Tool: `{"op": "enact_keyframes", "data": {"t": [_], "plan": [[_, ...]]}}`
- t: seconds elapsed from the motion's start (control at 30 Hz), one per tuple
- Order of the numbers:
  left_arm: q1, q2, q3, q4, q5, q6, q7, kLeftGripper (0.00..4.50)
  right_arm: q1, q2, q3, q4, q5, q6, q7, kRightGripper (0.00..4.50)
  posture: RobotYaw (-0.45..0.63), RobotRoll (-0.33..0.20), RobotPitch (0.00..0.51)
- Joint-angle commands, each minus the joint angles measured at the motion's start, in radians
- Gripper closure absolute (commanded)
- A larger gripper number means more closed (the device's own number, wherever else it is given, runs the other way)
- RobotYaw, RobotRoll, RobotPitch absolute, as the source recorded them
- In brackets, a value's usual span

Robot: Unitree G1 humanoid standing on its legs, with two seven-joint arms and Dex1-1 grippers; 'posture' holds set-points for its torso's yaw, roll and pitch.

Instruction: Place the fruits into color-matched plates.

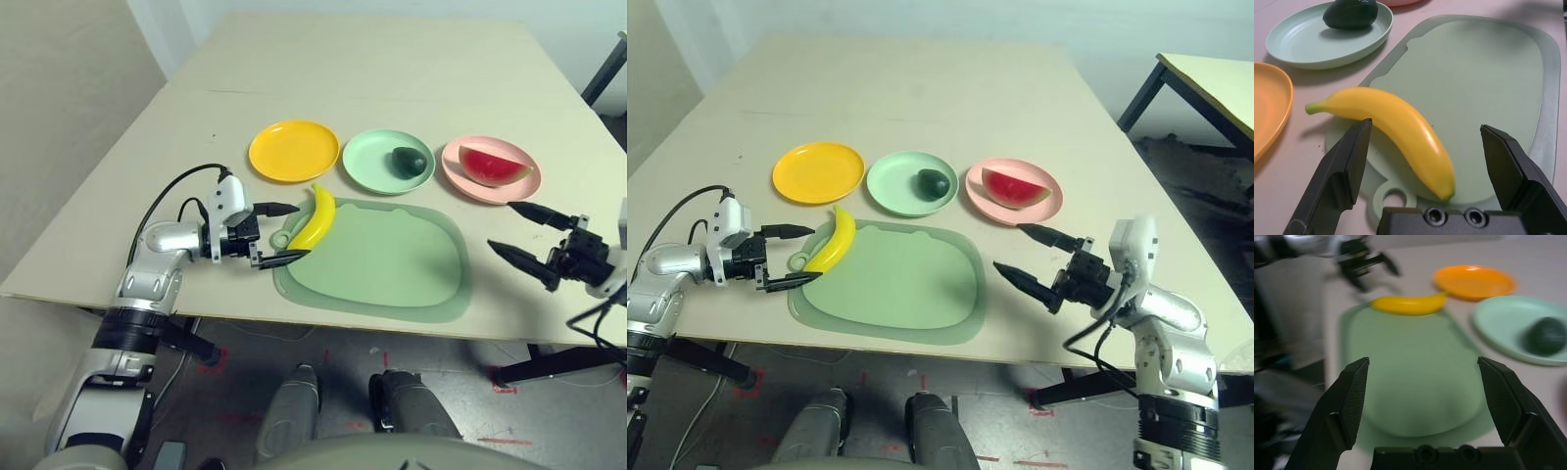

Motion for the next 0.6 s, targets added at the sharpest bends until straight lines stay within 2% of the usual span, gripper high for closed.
{"op": "enact_keyframes", "data": {"t": [0.03,0.13,0.27,0.33,0.47,0.6], "plan": [[0.003,0.005,-0.003,0.000,0.001,0.001,-0.013,0.00,0.004,-0.074,0.113,0.021,0.046,-0.098,0.066,0.04,0.01,0.000,0.143],[0.012,0.009,-0.003,-0.008,0.000,0.002,-0.019,0.00,-0.014,-0.098,0.154,0.051,0.069,-0.133,0.066,0.04,0.03,0.000,0.145],[0.013,0.033,0.008,-0.006,0.000,0.023,-0.023,0.00,-0.024,-0.033,0.112,0.048,0.091,-0.088,0.023,0.04,0.04,0.000,0.145],[-0.016,0.045,0.017,-0.047,-0.020,0.122,0.007,0.00,-0.014,-0.009,0.098,0.027,0.096,-0.073,-0.020,0.04,0.03,0.000,0.146],[-0.133,0.109,-0.055,-0.227,-0.055,0.535,0.045,0.00,0.005,0.012,0.087,-0.019,0.097,-0.039,-0.069,0.04,0.01,0.000,0.150],[-0.259,0.170,-0.128,-0.374,-0.138,0.953,0.060,0.00,0.031,0.021,0.091,-0.070,0.091,-0.030,-0.076,0.04,-0.03,0.000,0.156]]}}
